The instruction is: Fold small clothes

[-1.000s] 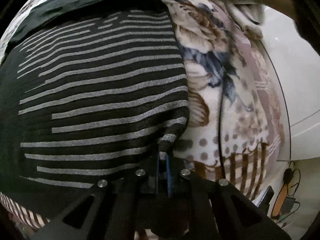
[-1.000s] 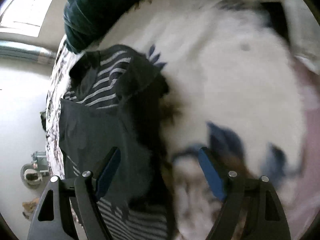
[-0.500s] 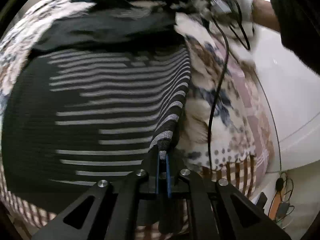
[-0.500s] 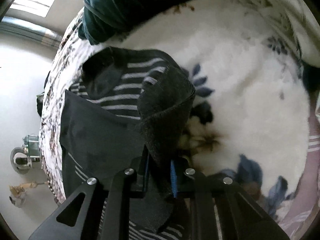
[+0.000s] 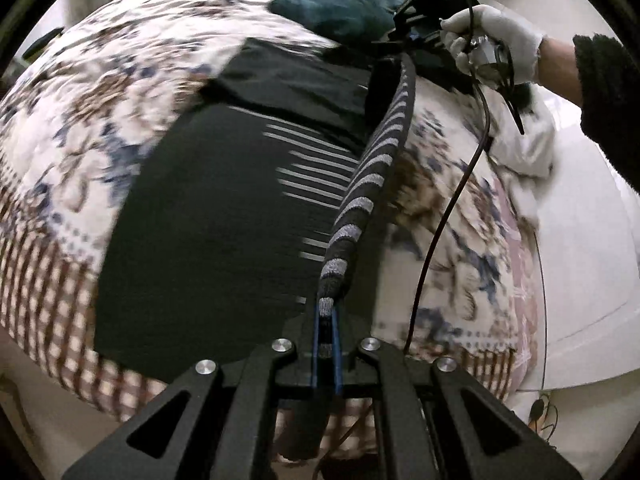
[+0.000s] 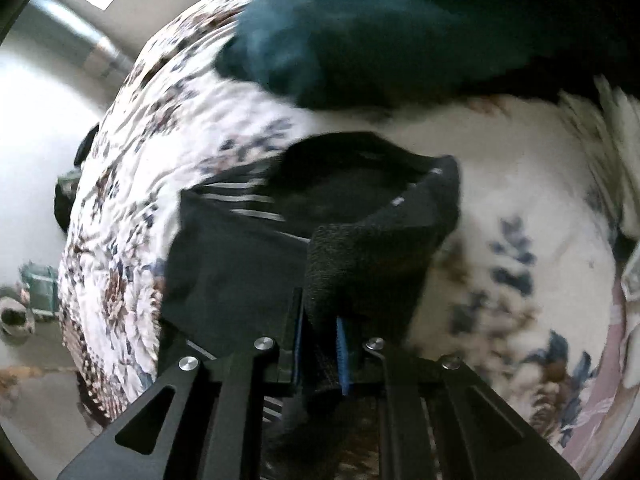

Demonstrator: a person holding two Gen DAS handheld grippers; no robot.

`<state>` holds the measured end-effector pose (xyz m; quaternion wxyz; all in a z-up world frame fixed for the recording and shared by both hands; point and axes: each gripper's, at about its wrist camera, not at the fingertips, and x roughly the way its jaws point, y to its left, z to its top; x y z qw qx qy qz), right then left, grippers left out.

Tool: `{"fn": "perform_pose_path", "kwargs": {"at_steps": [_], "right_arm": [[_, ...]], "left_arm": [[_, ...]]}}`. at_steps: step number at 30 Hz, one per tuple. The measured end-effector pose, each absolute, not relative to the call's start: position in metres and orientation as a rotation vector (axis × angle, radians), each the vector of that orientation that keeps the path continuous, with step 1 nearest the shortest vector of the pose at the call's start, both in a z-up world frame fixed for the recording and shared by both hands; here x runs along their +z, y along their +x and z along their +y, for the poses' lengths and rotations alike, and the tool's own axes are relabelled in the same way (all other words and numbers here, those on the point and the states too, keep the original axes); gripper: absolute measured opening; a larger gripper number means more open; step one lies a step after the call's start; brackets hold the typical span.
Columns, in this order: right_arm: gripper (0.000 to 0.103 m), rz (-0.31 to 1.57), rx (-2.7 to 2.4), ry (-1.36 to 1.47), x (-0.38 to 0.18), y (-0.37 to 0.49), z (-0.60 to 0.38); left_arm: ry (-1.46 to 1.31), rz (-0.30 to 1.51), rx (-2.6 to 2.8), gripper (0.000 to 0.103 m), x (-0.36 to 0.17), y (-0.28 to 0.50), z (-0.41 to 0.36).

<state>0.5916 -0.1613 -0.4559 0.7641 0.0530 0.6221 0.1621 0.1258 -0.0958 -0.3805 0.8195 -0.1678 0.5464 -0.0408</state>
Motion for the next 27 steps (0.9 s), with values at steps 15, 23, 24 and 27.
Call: {"fn": "perform_pose_path", "kwargs": {"at_steps": [15, 23, 24, 27], "right_arm": [[0.008, 1.460, 0.258, -0.258, -0.555, 0.613, 0.108], [0.011, 1.542, 0.232, -0.297, -0.583, 0.615, 0.142], [0.013, 1.565, 0.243, -0.246, -0.581, 0.618, 0.135], [0.069, 1.595, 0.366, 0.044, -0.560, 0.623, 0.099]], "left_arm": [[-0.619, 1.245, 0.057, 0.003, -0.455, 0.116, 0.064], [-0.643, 1.375, 0.023, 0.008, -0.496, 0.113, 0.090], [-0.663, 1.393, 0.030, 0.008, -0.500, 0.113, 0.097], [-0.723, 1.408, 0.031, 0.024, -0.493, 0.114, 0.127]]}}
